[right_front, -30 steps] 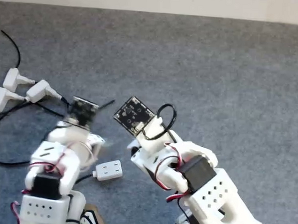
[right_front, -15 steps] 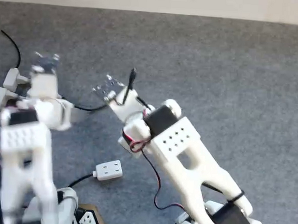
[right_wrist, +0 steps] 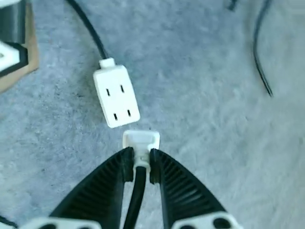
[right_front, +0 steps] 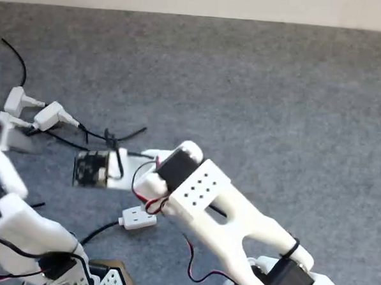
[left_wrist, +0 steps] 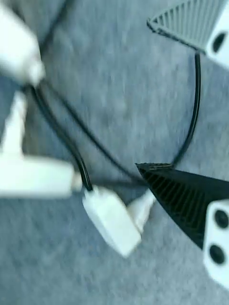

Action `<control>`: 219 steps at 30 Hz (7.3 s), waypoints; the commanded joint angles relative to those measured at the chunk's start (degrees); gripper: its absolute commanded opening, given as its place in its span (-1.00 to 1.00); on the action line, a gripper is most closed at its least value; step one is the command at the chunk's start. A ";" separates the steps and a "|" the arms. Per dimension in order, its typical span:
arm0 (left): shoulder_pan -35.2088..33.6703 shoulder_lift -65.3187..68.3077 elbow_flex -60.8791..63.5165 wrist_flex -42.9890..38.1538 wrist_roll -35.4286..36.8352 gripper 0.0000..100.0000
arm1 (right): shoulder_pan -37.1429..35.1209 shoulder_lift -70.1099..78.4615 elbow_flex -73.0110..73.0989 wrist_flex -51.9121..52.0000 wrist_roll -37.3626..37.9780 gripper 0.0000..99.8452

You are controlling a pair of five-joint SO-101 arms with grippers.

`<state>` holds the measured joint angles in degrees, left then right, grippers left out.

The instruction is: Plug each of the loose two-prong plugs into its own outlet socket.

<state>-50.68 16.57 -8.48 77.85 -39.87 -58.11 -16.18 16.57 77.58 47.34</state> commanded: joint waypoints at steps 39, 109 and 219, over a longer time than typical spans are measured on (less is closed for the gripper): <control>-6.11 9.45 -13.14 0.53 -2.90 -0.20 | -4.44 9.63 12.00 -14.29 2.81 -0.99; 24.40 -4.79 -9.89 22.68 -3.25 -0.20 | 30.90 -9.71 -14.02 9.71 -13.10 -0.33; 33.71 -20.70 -20.88 23.65 22.95 -0.80 | 44.44 -76.35 51.47 -12.09 -31.12 -0.99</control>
<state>-20.62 6.37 -40.04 101.41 -17.36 -14.15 -86.51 65.63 65.10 16.31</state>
